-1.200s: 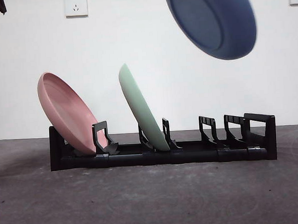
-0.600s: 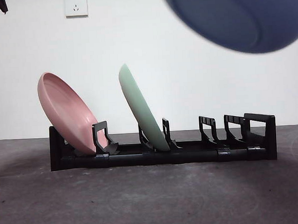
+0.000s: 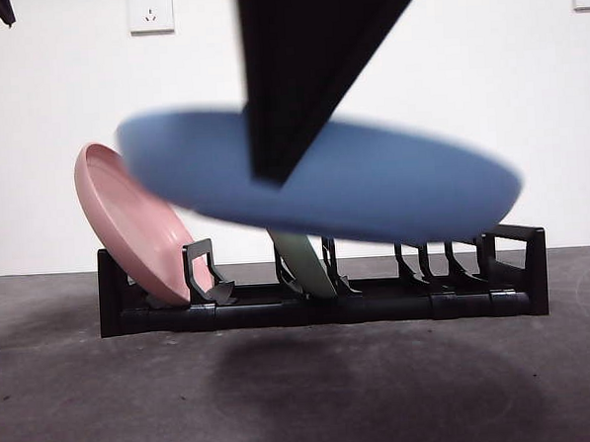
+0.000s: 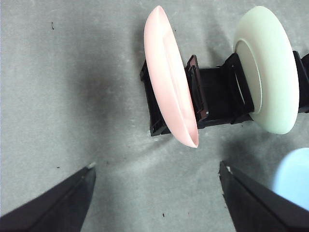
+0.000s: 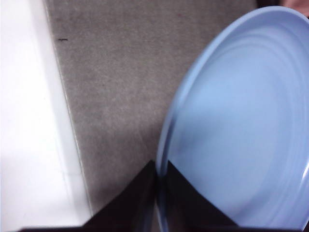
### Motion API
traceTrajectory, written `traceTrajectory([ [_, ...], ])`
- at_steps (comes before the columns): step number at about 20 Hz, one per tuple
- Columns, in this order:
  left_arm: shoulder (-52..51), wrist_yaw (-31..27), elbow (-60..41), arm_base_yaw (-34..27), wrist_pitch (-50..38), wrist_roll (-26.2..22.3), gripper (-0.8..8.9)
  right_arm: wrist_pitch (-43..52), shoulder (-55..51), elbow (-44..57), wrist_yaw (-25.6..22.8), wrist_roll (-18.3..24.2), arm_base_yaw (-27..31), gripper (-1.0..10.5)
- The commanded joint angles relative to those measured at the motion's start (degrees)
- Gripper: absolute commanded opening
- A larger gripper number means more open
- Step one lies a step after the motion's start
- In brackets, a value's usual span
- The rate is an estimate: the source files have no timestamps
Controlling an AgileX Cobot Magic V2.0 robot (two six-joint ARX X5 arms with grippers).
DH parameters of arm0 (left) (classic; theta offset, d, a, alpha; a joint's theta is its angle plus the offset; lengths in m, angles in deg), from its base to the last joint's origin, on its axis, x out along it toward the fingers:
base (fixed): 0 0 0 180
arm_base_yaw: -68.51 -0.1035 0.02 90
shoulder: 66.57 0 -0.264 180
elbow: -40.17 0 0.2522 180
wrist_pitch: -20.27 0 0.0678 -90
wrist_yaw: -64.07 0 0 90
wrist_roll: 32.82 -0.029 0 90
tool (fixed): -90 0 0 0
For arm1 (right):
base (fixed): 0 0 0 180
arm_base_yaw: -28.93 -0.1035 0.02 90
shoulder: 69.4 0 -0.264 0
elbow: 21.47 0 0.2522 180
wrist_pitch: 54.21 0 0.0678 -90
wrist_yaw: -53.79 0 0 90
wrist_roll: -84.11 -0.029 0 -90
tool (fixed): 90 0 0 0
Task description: Place the plate
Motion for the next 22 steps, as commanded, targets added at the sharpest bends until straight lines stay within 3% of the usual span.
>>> traceTrajectory([
  [1,0.35,0.33,1.51,0.11,-0.46,-0.57,4.07,3.28,3.8,-0.48,0.0,2.93,0.24,0.2],
  [7,0.35,0.33,1.51,0.11,-0.48,-0.57,4.07,8.9,12.02,-0.48,1.44,3.76,4.68,0.2],
  [10,0.35,0.33,1.51,0.11,-0.48,-0.57,4.07,9.03,14.43,-0.44,4.94,3.78,6.86,0.2],
  [17,0.35,0.33,1.51,0.11,-0.72,-0.57,4.07,10.19,16.0,-0.39,6.32,3.89,9.11,0.2],
  [22,0.35,0.33,1.51,0.11,-0.7,-0.55,4.07,9.88,17.16,-0.37,10.4,3.91,10.36,0.2],
])
